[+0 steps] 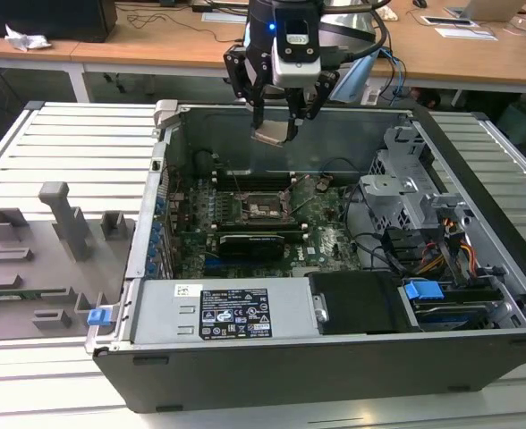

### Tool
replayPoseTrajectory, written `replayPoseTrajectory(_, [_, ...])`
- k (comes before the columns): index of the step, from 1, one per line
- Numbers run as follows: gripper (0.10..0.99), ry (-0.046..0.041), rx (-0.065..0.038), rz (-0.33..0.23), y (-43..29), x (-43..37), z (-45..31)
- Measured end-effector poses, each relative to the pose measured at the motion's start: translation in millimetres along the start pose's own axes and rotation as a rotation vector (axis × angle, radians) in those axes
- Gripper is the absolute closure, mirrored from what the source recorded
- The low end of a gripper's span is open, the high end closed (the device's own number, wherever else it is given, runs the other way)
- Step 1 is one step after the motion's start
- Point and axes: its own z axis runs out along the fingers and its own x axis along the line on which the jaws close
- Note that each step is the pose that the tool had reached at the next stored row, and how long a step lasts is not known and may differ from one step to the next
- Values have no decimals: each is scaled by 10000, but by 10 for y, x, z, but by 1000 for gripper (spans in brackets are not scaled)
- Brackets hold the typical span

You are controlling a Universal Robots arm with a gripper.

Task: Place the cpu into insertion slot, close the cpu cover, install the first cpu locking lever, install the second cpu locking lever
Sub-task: 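Place the cpu into insertion slot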

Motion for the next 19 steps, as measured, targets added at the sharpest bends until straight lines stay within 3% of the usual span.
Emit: replayPoseTrajectory(19, [561,-102,-23,1139,0,0,5])
